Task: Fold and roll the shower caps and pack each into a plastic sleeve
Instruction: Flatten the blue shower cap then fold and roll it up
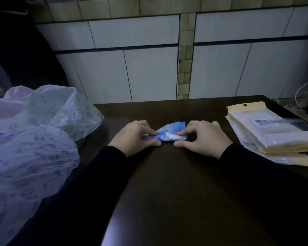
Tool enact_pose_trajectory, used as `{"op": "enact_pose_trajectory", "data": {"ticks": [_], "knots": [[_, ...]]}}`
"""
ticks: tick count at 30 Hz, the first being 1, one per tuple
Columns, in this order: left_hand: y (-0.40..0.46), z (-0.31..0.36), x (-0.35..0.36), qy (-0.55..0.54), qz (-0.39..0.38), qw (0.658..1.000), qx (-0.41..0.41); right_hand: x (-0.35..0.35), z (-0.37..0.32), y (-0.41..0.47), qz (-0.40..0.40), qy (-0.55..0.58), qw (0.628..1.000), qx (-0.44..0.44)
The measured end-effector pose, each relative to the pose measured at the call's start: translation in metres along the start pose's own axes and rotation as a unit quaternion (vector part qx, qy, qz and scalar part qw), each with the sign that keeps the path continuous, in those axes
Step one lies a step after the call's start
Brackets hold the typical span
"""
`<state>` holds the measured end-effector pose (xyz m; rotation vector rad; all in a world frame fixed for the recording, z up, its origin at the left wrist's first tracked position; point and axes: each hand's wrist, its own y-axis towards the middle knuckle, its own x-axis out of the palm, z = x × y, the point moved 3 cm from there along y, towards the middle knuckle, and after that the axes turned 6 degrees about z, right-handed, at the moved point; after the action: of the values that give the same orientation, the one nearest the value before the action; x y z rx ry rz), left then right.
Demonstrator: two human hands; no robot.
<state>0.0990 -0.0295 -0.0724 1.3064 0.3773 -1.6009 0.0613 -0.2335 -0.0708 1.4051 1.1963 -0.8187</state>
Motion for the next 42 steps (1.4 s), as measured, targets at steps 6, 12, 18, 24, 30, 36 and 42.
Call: {"op": "enact_pose_trajectory", "data": {"ticks": [6, 12, 18, 24, 30, 36, 42], "knots": [[-0.003, 0.002, -0.003, -0.024, -0.019, 0.999, 0.015, -0.005, 0.006, -0.002, -0.023, 0.034, 0.999, -0.004], [-0.007, 0.008, -0.007, -0.095, -0.048, 0.993, -0.049, -0.007, 0.010, -0.005, -0.103, 0.177, 0.974, 0.092], [-0.008, 0.014, -0.006, -0.125, -0.035, 0.991, -0.035, -0.001, 0.010, -0.007, -0.074, 0.223, 0.965, 0.114], [-0.007, 0.012, -0.002, -0.051, -0.003, 0.999, 0.001, 0.001, 0.006, -0.008, 0.046, 0.178, 0.979, 0.082], [-0.009, 0.014, 0.003, -0.040, 0.020, 0.996, 0.074, -0.004, 0.006, -0.007, 0.068, 0.159, 0.985, 0.010], [-0.008, 0.016, 0.006, 0.019, 0.026, 0.998, 0.052, -0.010, 0.007, -0.006, -0.034, 0.047, 0.998, -0.014], [-0.014, 0.028, 0.004, 0.086, 0.063, 0.990, 0.096, -0.012, -0.001, -0.008, -0.026, -0.015, 0.997, -0.068]]}}
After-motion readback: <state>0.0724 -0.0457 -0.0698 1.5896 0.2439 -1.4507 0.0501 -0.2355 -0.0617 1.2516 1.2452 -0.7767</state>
